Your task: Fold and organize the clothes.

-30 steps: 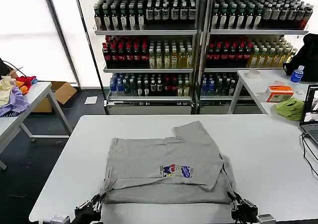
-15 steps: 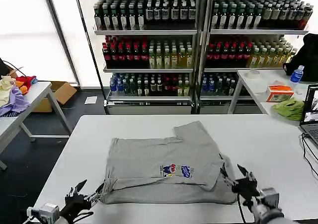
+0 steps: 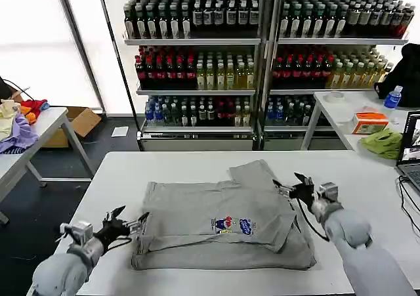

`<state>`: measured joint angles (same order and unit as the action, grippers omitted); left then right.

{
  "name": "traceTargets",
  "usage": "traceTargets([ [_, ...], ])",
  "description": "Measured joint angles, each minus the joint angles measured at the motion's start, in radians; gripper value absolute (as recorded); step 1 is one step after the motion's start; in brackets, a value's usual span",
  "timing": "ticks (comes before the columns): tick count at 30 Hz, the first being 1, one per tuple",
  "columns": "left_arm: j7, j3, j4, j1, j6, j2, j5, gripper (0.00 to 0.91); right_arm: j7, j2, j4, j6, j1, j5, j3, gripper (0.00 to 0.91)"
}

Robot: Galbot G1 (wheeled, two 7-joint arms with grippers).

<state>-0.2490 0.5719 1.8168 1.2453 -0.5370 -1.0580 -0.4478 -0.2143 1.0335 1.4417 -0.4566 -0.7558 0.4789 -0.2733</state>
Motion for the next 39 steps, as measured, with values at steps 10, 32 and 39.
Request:
traceTargets([
  [10,-0.015,-0.148,-0.270,-0.265,0.019,0.015,-0.044,0.907,-0.042,0.074,-0.275,0.005,0.214,-0.004,0.118,0.907],
  [32,-0.038,-0.266,-0.440,-0.415,0.037,-0.012,-0.063,0.010,-0.039,0.133,-0.398,0.001,0.278,0.012,0.182,0.000],
  [39,-0.053,-0.265,-0.440,-0.397,0.048,-0.018,-0.062,0.010,-0.029,0.147,-0.390,-0.002,0.267,0.021,0.177,0.000],
])
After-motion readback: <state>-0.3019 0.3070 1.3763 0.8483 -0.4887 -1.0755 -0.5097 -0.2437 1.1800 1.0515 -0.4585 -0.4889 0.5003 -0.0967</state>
